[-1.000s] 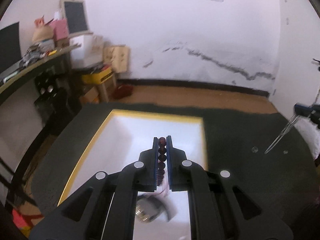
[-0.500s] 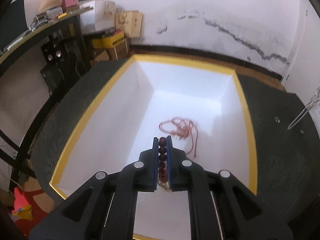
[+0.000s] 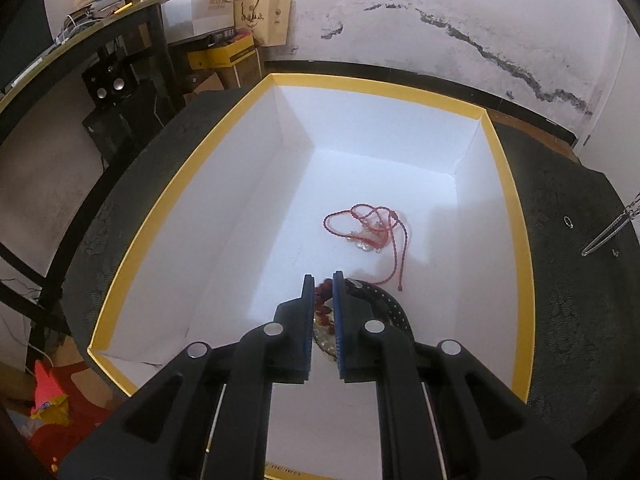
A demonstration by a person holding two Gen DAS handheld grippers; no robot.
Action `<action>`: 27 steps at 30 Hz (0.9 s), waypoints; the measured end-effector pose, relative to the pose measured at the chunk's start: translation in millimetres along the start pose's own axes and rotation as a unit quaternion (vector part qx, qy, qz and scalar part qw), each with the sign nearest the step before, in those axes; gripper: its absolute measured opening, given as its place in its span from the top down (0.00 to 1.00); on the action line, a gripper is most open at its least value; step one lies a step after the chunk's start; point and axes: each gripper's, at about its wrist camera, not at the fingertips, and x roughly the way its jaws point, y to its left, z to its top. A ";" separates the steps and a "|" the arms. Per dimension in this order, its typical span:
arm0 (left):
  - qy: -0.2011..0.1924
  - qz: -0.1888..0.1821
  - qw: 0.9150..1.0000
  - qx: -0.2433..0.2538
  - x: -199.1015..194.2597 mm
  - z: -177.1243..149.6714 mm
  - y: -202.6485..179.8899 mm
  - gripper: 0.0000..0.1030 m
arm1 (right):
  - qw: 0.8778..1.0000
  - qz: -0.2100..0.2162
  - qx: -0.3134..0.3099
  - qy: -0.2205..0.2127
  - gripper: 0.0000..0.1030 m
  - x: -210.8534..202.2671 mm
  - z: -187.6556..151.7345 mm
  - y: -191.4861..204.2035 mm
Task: Organize jewelry
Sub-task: 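Carry the bracelet with the left gripper into the yellow box and open, then carry the silver chain with the right gripper over the box and open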
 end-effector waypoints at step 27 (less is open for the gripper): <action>-0.042 0.036 0.997 -0.051 -75.8 -13.8 41.9 0.06 | 0.989 0.124 -0.012 0.082 0.94 171.9 78.7 79.2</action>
